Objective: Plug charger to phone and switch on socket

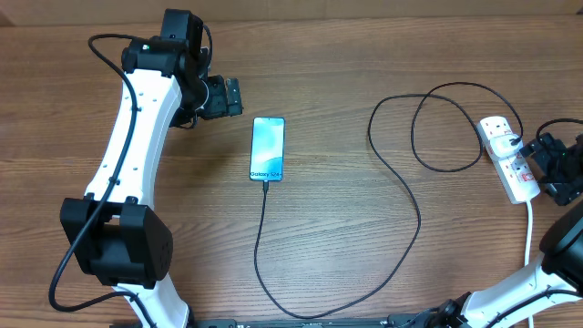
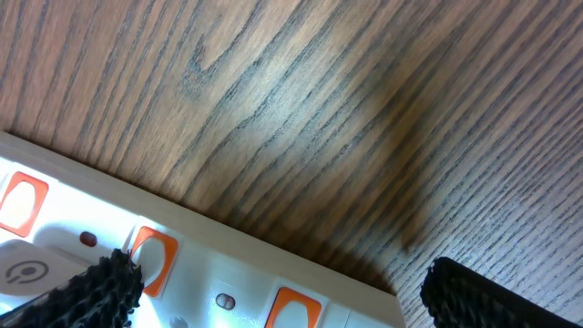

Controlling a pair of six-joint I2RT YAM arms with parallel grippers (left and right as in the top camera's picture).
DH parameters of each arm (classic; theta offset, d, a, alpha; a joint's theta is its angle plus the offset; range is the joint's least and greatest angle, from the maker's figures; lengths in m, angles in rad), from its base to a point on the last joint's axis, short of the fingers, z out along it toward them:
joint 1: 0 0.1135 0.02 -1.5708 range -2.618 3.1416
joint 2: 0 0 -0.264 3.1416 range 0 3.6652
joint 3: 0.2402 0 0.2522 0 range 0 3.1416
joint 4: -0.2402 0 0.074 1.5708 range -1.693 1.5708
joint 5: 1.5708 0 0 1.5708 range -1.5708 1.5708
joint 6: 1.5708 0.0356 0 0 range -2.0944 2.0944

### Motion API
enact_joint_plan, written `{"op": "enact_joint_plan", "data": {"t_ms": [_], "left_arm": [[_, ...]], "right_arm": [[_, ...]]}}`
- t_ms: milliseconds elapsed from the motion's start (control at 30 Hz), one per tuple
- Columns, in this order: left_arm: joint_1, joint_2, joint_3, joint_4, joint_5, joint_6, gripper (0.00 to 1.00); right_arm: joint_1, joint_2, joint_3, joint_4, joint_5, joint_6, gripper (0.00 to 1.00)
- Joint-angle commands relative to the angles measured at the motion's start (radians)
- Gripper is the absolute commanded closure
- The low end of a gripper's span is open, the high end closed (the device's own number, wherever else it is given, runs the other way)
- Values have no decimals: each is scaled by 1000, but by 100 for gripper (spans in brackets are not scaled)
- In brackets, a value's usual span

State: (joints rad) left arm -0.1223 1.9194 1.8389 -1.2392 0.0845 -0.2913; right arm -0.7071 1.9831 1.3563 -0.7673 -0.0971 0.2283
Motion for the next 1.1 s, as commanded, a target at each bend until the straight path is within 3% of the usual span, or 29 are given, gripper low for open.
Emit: {"op": "enact_joint_plan", "data": {"t_ms": [0,1067], "left_arm": [[4,-16,7,-2,-10,-1,0],[4,-16,7,-2,-10,-1,0]], "right_arm": [[1,-23,-10,3,-20,-22,0],[1,-23,-11,6,-17,-48,0]]}}
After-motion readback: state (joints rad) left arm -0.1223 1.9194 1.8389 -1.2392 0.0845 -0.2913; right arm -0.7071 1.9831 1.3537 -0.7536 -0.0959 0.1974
